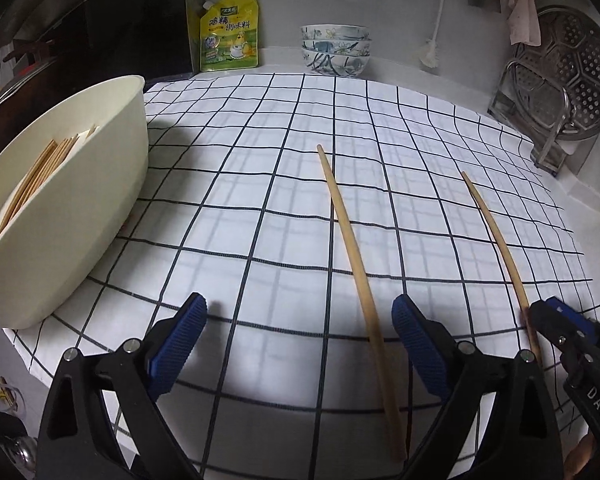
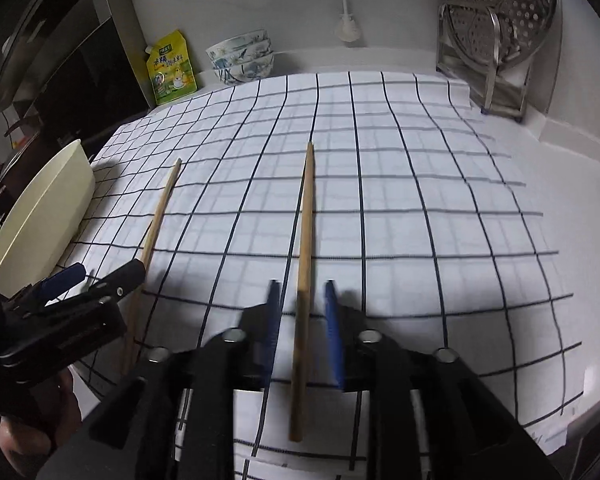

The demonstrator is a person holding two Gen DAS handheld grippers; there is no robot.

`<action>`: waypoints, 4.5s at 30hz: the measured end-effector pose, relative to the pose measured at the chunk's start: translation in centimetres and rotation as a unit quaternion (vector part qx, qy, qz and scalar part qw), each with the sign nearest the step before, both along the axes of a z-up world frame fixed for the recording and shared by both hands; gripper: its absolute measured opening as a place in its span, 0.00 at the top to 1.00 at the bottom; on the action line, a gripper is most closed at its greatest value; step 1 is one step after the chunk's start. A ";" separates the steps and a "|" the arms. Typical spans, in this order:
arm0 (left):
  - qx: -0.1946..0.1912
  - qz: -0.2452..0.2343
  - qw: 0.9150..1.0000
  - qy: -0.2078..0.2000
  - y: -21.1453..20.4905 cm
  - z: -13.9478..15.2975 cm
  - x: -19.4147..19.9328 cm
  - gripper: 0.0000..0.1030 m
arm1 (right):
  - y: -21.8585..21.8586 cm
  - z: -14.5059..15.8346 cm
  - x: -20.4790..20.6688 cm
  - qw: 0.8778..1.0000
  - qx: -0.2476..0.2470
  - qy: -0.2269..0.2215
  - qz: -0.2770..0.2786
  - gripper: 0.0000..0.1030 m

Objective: Organize utensils

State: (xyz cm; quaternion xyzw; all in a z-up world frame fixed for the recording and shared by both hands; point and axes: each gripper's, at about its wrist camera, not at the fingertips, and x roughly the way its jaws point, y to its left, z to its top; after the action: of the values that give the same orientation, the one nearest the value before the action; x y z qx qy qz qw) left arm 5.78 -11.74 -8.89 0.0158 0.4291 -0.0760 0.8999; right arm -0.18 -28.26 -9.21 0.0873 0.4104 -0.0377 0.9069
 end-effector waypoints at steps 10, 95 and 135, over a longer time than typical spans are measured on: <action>0.026 0.011 1.000 -0.008 -1.2 -0.6 1.0 0.13 | 0.5 -1.2 2.2 0.998 -0.052 0.019 0.002 0.73; 0.005 0.169 0.983 -0.073 29.0 8.9 2.1 0.20 | 29.1 6.8 12.0 0.974 0.047 -0.045 0.217 0.71; 0.001 0.174 0.981 -0.086 28.6 10.5 -0.8 0.11 | 28.3 8.4 8.1 0.980 0.015 -0.076 0.183 0.54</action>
State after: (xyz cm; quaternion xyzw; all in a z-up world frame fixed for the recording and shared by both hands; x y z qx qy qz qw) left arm 5.02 16.84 1.57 -0.0520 0.3459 0.0839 0.9331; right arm 7.90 0.06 -0.84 0.0271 0.3502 0.1424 0.9254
